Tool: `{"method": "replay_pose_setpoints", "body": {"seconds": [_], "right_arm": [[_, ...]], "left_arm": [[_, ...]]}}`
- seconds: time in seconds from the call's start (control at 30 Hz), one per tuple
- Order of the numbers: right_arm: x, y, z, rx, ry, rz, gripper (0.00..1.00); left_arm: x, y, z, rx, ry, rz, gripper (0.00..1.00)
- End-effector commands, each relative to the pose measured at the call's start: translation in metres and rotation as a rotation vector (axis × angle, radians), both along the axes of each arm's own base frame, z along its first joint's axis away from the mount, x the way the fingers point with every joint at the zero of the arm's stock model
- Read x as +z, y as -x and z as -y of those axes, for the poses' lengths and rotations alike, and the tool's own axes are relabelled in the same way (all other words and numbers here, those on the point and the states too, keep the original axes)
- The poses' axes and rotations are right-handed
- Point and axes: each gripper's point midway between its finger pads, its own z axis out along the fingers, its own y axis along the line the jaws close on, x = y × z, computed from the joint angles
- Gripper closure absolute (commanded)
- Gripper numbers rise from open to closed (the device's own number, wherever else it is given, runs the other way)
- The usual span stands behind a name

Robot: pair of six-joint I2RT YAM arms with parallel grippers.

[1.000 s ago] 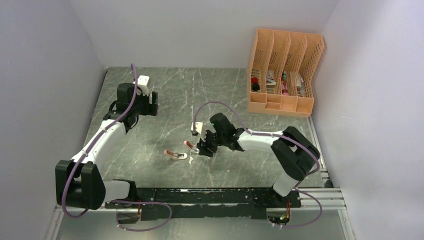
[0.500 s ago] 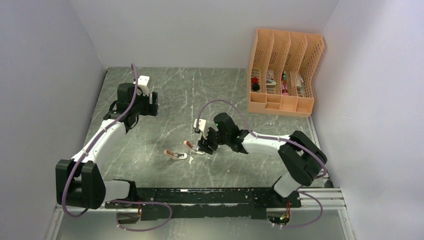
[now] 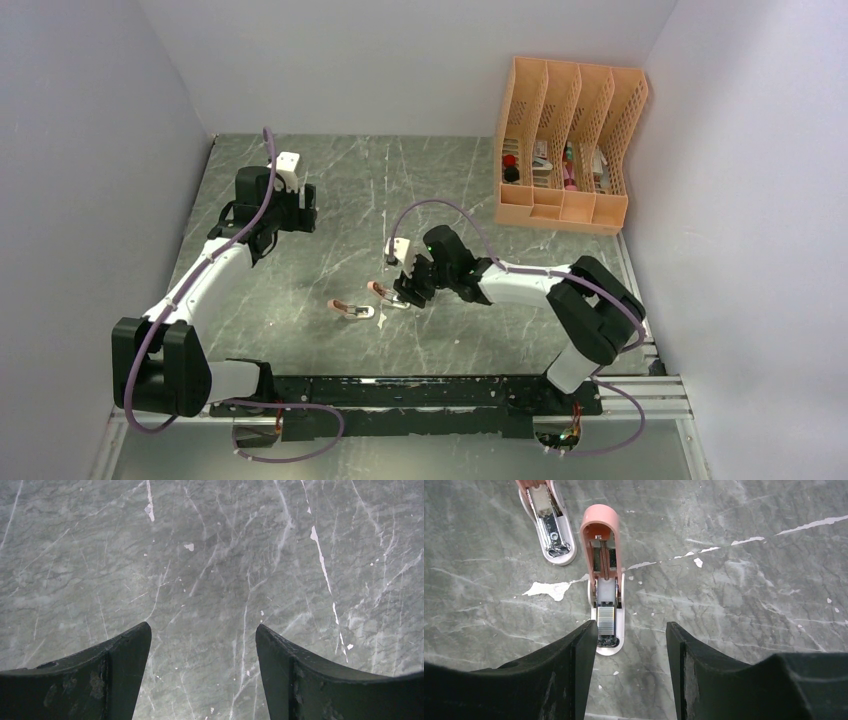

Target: Load the staples into the stapler

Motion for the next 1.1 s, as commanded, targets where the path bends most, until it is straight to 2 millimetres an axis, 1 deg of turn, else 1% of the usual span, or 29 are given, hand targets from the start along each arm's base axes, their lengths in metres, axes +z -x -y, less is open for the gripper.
{"method": "replay_pose_setpoints", "body": {"seconds": [0.0,0.43,0.97,1.07], "right_arm": [[0.002,-0.005,-0.005,-0.002,-0.009,-0.002,0.43],[-0.002,-0.008,-0.004,-0.011,-0.001,0.002,0.44],[-0.015,-0.001,0.001,-0.005,0.026,-0.024,0.44],[-0.014,0.0,0.001,-0.003,0.022,-0.024,0.44]], "left_arm": [[0.005,-0.002,0.004,-0.023,0.002,0.005,0.19],[0.005,-0.002,0.004,-0.024,0.002,0.005,0.19],[0.004,-0.002,0.004,-0.025,0.002,0.002,0.19],[0.003,-0.002,0.005,-0.025,0.003,0.001,0.19]]}}
